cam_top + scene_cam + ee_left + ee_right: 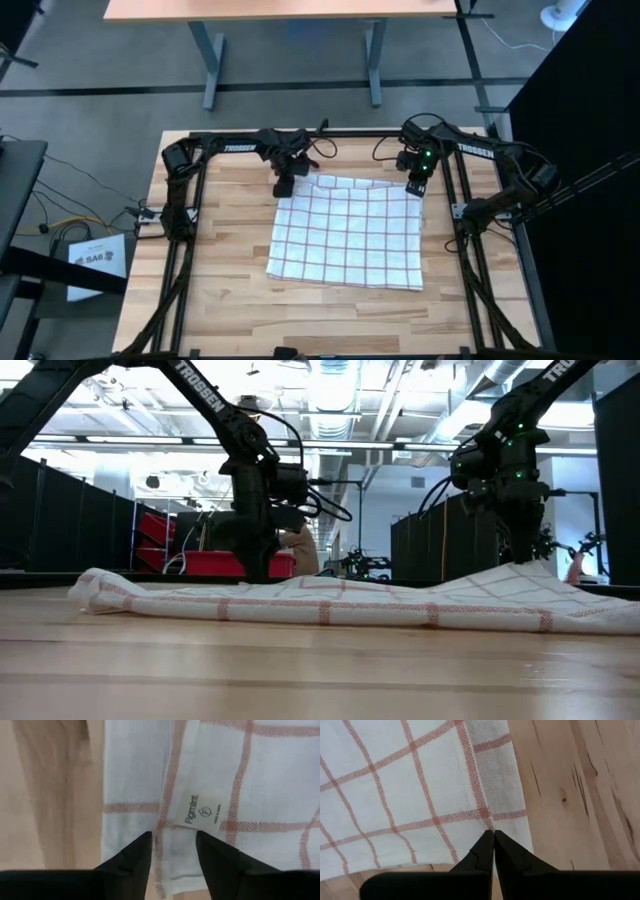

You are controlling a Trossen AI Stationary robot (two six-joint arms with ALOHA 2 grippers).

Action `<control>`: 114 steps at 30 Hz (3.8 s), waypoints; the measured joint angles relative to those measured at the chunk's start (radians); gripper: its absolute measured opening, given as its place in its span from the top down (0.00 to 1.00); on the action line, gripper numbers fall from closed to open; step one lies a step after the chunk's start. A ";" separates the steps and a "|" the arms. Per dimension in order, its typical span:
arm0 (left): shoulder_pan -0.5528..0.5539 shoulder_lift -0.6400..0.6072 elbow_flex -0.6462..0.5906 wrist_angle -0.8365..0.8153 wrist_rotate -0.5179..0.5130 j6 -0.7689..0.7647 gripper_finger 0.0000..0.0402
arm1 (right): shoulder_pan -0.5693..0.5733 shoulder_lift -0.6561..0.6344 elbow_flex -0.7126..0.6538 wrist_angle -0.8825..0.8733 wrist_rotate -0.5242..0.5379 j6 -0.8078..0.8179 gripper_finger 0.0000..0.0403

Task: Roll towel
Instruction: Fold the white striped towel

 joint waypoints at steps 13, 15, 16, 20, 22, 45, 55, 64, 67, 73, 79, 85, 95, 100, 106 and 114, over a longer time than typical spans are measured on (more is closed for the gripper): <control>0.006 0.000 0.000 0.031 0.017 -0.029 0.93 | 0.000 0.000 0.000 0.003 0.000 -0.007 1.00; 0.007 0.000 0.000 0.042 0.009 -0.059 0.91 | 0.000 0.000 0.000 0.003 0.000 -0.007 1.00; 0.007 0.000 0.000 0.042 0.008 -0.061 0.89 | 0.000 0.000 0.000 0.002 0.000 -0.006 1.00; 0.007 0.002 0.000 0.036 0.007 -0.056 0.81 | 0.000 0.000 0.000 0.001 0.000 -0.005 1.00; 0.008 0.002 0.000 0.033 0.006 -0.053 0.77 | 0.000 0.000 0.000 0.001 0.000 -0.005 1.00; 0.005 0.031 0.026 -0.050 -0.014 -0.024 0.99 | 0.000 0.000 0.000 0.004 0.003 -0.010 1.00; 0.005 0.024 0.028 -0.150 -0.044 -0.052 0.96 | 0.000 0.000 0.000 -0.024 -0.001 -0.004 1.00; 0.006 -0.051 0.028 -0.153 -0.076 -0.060 0.96 | 0.000 0.000 0.000 -0.014 0.000 -0.008 1.00; 0.007 -0.083 0.028 -0.151 -0.100 -0.060 0.96 | -0.001 0.000 0.000 0.000 0.000 -0.008 1.00; 0.024 -0.123 0.028 -0.151 -0.131 -0.088 0.96 | -0.001 -0.005 0.031 0.003 0.000 -0.004 1.00; 0.020 -0.178 0.028 -0.161 -0.132 -0.122 0.96 | 0.000 -0.059 0.087 -0.021 0.000 0.006 1.00; 0.006 -0.251 0.028 -0.174 -0.132 -0.154 0.96 | 0.003 -0.122 0.131 -0.058 0.000 0.025 1.00; -0.043 -0.424 0.028 -0.224 -0.134 -0.226 0.96 | 0.054 -0.247 0.132 -0.135 0.001 0.069 1.00; -0.042 -0.475 0.029 -0.232 -0.135 -0.238 0.96 | 0.059 -0.274 0.132 -0.146 -0.002 0.094 1.00; 0.006 -0.411 0.010 -0.138 -0.136 -0.163 0.95 | 0.058 -0.245 0.132 -0.143 -0.002 0.094 1.00; 0.059 -0.226 0.019 -0.014 -0.136 -0.053 0.82 | 0.059 -0.230 0.133 -0.158 -0.003 0.101 1.00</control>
